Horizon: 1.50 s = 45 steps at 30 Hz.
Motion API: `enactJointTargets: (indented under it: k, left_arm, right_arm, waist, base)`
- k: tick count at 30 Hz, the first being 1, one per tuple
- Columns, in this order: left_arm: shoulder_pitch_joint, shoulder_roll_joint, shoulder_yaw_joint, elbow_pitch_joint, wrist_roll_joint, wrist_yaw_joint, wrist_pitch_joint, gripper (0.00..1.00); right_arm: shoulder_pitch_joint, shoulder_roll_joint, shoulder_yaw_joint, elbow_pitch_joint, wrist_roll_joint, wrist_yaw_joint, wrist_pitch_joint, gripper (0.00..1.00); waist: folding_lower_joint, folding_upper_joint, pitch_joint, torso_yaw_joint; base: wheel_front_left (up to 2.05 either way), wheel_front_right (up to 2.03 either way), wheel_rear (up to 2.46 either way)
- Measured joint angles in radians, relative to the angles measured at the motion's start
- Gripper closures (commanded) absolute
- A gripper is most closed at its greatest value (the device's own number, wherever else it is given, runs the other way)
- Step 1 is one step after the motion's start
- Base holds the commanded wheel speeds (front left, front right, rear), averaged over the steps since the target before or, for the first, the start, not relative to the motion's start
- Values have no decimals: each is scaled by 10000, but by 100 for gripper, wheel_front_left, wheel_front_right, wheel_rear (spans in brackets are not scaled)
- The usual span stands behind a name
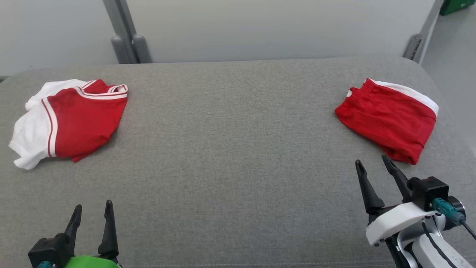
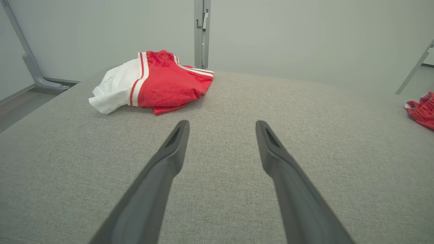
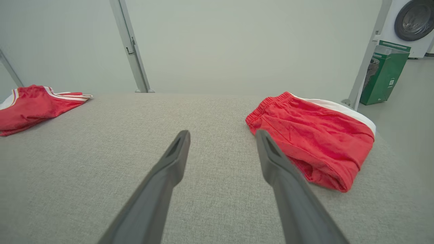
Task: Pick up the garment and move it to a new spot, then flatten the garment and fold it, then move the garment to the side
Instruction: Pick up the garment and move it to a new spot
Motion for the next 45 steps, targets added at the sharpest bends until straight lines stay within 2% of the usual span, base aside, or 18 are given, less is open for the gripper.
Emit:
enactJointTargets:
  k: [2, 8, 13, 21, 26, 32, 40, 45]
  left_arm:
    - [2, -29, 61, -31, 10, 0, -2, 0]
    - [4, -56, 207, -88, 6, 0, -79, 0]
    - [12, -67, 462, -198, -52, 2, -88, 0]
    - [-138, -113, 665, -403, -253, 0, -117, 0]
    - [-1164, -117, 802, -408, -721, -107, 125, 0]
    - [-2731, -100, 1266, -81, -1894, -201, 1243, 0]
    - [-4772, -96, 2500, 1055, -3722, -184, 2778, 0]
    - [-5947, -566, 3622, 1831, -5292, -77, 3476, 0]
  right_arm:
    - [0, 94, 291, -174, -155, 2, 0, 0]
    - [0, 119, 510, -263, -330, 2, 0, 0]
    - [-19, 134, 646, -374, -495, 6, 0, 0]
    - [-137, 100, 646, -514, -585, 6, 44, 0]
    - [-348, -36, 570, -832, -685, 6, 146, 0]
    - [-823, -259, 533, -1292, -886, 6, 366, 0]
    - [-1197, -627, 502, -1906, -1198, 6, 748, 0]
    - [-1561, -834, 418, -2328, -1306, 6, 926, 0]
  waist:
    - [0, 0, -44, 911]
    - [0, 0, -12, 1822]
    - [0, 0, 199, 2186]
    - [0, 0, 729, 2220]
    - [1, 0, 1123, 2179]
    - [0, 0, 1806, 2101]
    - [1, 0, 2844, 1873]
    - [1, 0, 3519, 1650]
  base:
    - [0, 0, 0]
    - [0, 0, 0]
    - [0, 0, 0]
    - [0, 0, 0]
    - [0, 0, 0]
    - [0, 0, 0]
    - [0, 0, 0]
    - [0, 0, 0]
